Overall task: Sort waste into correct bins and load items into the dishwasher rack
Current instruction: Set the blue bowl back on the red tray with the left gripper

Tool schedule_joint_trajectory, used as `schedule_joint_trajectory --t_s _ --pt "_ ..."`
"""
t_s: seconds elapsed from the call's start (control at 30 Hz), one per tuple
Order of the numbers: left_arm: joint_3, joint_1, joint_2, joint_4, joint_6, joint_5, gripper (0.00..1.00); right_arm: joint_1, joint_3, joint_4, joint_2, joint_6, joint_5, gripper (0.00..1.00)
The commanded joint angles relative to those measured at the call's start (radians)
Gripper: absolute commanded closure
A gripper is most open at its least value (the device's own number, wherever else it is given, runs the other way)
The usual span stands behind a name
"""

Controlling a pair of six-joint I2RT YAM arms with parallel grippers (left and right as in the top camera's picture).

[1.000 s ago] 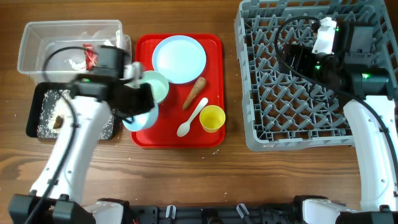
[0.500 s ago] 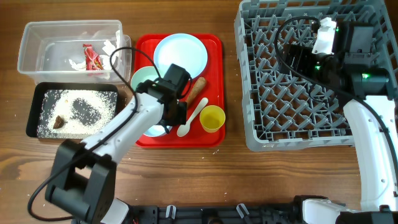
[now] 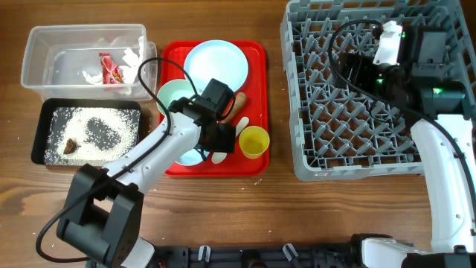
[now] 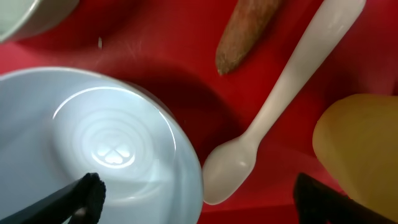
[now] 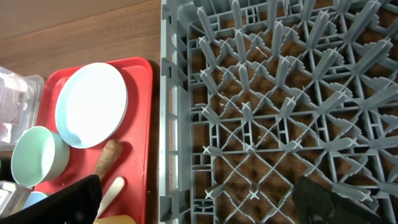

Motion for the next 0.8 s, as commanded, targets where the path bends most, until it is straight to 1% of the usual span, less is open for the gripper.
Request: schedule_joint_trajectory --t_s 0.0,0.23,0.4,0.77 --pt "-0.005 -0.005 0.003 0.057 0.002 -0.01 0.0 0.005 0.014 0.0 0.008 0.007 0.009 0.0" --pt "-0.006 -0.004 0.003 0.323 0.002 -0.01 0.0 0.005 0.014 0.002 0.008 0.007 0.009 0.0" --pt "-0.006 -0.004 0.003 0.441 0.002 -0.01 0.0 0.005 0.014 0.0 0.008 0.007 0.009 0.0" --pt "-0.006 -0.005 0.003 0.44 0.002 -0.01 0.0 0.005 0.014 0.005 0.008 0.008 0.005 0.0"
